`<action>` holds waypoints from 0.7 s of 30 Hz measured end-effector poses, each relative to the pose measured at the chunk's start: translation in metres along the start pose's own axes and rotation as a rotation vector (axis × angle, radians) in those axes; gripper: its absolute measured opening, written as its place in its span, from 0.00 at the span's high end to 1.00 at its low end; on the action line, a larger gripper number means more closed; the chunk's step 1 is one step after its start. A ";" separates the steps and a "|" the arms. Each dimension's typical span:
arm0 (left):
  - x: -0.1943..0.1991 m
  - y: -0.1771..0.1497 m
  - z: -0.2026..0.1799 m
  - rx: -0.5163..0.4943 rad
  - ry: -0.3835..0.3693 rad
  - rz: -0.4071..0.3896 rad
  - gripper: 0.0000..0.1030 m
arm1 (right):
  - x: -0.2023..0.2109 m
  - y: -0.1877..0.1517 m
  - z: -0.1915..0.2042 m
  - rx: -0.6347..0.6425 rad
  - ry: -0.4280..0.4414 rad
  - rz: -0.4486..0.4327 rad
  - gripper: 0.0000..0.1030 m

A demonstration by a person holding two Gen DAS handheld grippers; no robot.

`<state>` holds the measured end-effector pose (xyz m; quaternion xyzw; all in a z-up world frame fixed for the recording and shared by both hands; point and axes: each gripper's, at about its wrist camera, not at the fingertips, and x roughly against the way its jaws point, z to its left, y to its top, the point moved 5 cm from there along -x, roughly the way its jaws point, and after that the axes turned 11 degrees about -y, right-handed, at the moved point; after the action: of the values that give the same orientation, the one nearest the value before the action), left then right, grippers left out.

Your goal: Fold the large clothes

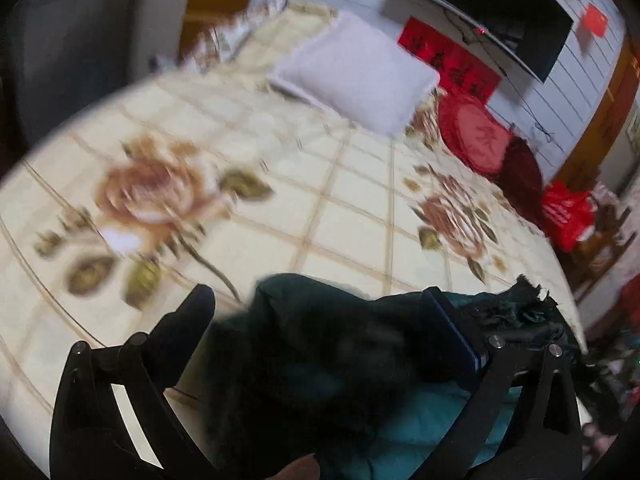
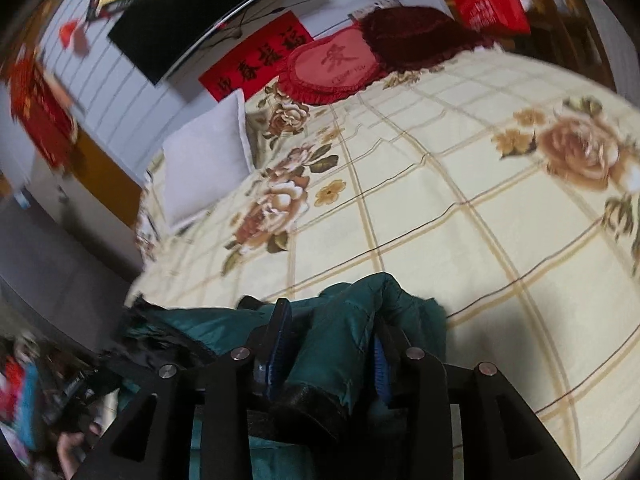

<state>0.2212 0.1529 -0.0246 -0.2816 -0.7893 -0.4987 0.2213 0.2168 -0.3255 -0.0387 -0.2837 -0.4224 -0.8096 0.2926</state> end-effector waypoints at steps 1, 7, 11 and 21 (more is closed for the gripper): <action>0.002 0.001 -0.002 -0.007 -0.008 -0.001 0.00 | 0.003 0.001 -0.001 -0.030 0.025 -0.005 0.48; -0.004 -0.001 -0.011 -0.037 0.004 0.015 0.00 | 0.033 0.009 0.001 0.002 -0.083 -0.137 0.27; -0.029 -0.010 -0.031 -0.152 0.029 0.082 0.00 | 0.033 0.002 0.025 0.172 -0.219 -0.168 0.27; -0.080 -0.038 -0.011 -0.239 0.197 0.171 0.00 | -0.058 -0.037 0.055 0.512 -0.436 -0.005 0.11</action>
<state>0.2562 0.1120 -0.0962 -0.3216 -0.6720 -0.5937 0.3042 0.2409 -0.2474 -0.0723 -0.3666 -0.6655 -0.5981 0.2550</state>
